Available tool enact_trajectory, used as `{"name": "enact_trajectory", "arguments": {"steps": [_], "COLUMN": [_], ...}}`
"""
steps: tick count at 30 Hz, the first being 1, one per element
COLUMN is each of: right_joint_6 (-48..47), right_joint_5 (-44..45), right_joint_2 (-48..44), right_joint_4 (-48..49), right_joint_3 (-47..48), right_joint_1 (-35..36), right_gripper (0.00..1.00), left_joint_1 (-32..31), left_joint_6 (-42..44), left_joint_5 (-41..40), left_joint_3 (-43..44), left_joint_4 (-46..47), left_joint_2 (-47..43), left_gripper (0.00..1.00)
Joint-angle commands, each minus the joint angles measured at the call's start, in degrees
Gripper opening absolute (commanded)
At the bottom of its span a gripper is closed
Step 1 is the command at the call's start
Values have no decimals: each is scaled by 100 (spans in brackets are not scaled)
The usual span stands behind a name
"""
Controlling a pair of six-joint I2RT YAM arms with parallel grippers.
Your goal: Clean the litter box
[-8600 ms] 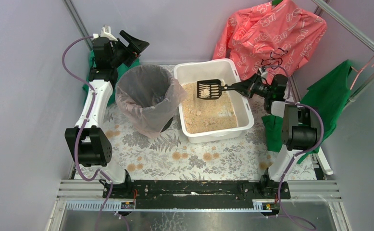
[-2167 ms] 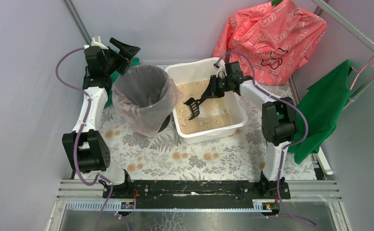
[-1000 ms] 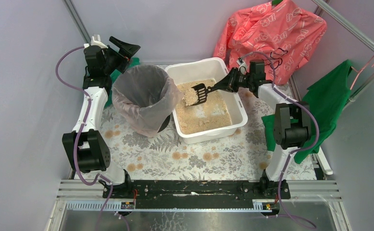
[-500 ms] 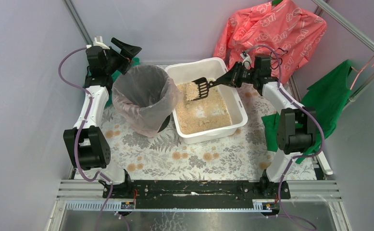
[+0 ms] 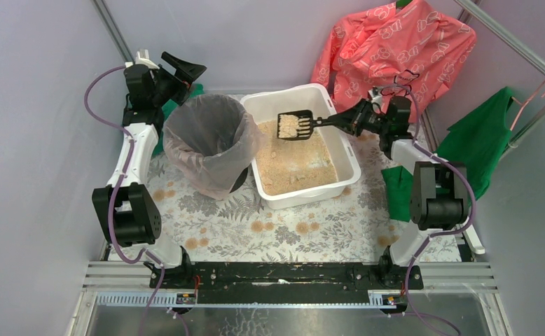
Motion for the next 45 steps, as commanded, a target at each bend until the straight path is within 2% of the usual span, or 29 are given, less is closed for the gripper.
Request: {"name": "enact_trajectory", "arguments": {"steps": [1, 5, 9, 11, 14, 18, 22, 26, 31, 35, 39, 43, 45], "right_joint_6": [409, 811, 512, 535, 695, 372, 344, 304, 229, 5, 224, 106, 65], "right_joint_5": [-274, -339, -486, -419, -295, -346, -150, -240, 0, -176, -46, -176, -94], "right_joint_2": [-103, -114, -51, -108, -190, -107, -188, 3, -134, 37, -93, 42, -23], "right_joint_4": [829, 1348, 905, 999, 1295, 857, 862, 818, 845, 551, 902, 742, 694], "right_joint_3": [282, 86, 204, 54, -190, 20, -64, 194, -117, 46, -276, -11, -92], "right_joint_1": [449, -113, 254, 388, -1, 164, -285, 149, -324, 168, -170, 323, 155], "right_gripper": [0, 0, 0, 0, 0, 0, 0, 0, 0, 0, 0, 0, 0], "left_joint_1": [-45, -59, -65, -66, -64, -97, -119, -116, -117, -116, -114, -113, -120], "left_joint_6": [-32, -1, 5, -62, -53, -116, -171, -142, -107, -175, -201, -170, -311], "left_joint_5": [114, 85, 70, 94, 87, 113, 150, 139, 112, 131, 161, 164, 210], "left_joint_3": [118, 87, 63, 76, 134, 146, 162, 141, 229, 124, 79, 20, -37], "left_joint_4": [298, 281, 258, 324, 298, 332, 427, 342, 328, 428, 529, 488, 643], "left_joint_2": [53, -26, -22, -3, 2, 102, 99, 148, 109, 155, 85, 104, 102], "left_gripper": [99, 99, 99, 99, 99, 99, 99, 99, 99, 99, 99, 99, 99]}}
